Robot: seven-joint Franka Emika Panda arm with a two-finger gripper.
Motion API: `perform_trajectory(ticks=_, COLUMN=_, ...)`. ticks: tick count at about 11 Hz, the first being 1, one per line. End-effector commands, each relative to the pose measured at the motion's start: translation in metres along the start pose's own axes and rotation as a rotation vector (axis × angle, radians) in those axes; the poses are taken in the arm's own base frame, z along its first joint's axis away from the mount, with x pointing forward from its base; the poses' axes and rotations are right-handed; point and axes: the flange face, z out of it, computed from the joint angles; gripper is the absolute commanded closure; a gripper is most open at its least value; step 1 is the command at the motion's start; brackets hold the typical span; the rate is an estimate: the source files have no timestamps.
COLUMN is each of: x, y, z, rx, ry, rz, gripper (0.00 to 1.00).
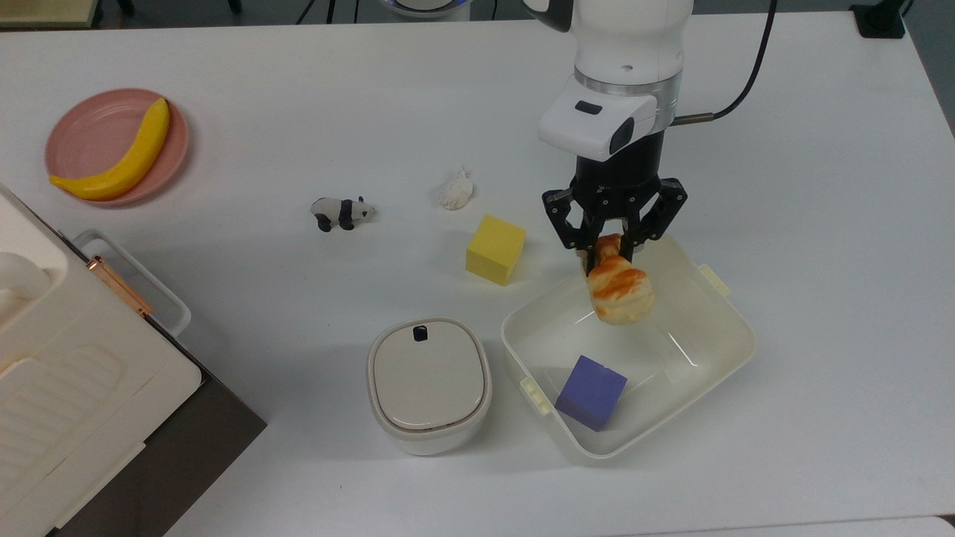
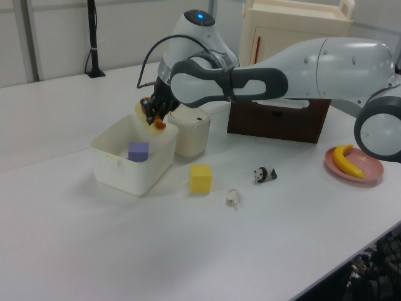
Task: Put the bread in the basket
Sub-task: 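Open the gripper to drop the bread into the basket, then withdraw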
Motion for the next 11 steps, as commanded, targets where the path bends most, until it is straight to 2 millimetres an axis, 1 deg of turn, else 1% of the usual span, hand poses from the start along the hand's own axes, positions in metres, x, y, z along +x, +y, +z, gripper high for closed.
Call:
perform_trajectory(ticks=1, x=-0.001, y=0.002, z=-0.002, rx=-0.012, ry=0.015, rz=-0.019, gripper=0.24)
perform_trajectory(ticks=2, x=0.000, y=0.003, z=-0.003, rx=-0.013, ry=0.017, rz=-0.019, gripper=0.20)
perform_trajectory(ticks=3, x=0.000, y=0.010, z=-0.002, rx=-0.017, ry=0.015, rz=-0.017, gripper=0.20)
perform_trajectory(ticks=4, x=0.000, y=0.020, z=-0.001, rx=-0.026, ry=0.007, rz=-0.011, gripper=0.20)
perform_trajectory(ticks=5, x=-0.003, y=0.030, z=0.002, rx=-0.035, ry=-0.011, rz=0.000, gripper=0.16)
perform_trajectory(ticks=6, x=-0.009, y=0.048, z=0.005, rx=-0.056, ry=-0.053, rz=0.015, gripper=0.09)
perform_trajectory(ticks=7, x=-0.016, y=0.065, z=0.003, rx=-0.077, ry=-0.101, rz=0.007, gripper=0.04)
perform_trajectory(ticks=8, x=-0.021, y=0.082, z=-0.005, rx=-0.098, ry=-0.158, rz=0.016, gripper=0.00)
perform_trajectory(ticks=9, x=-0.027, y=0.103, z=-0.015, rx=-0.124, ry=-0.224, rz=0.043, gripper=0.00)
perform_trajectory(ticks=10, x=-0.035, y=0.125, z=-0.029, rx=-0.147, ry=-0.278, rz=0.076, gripper=0.00)
perform_trajectory(ticks=11, x=-0.042, y=0.147, z=-0.048, rx=-0.165, ry=-0.305, rz=0.111, gripper=0.00)
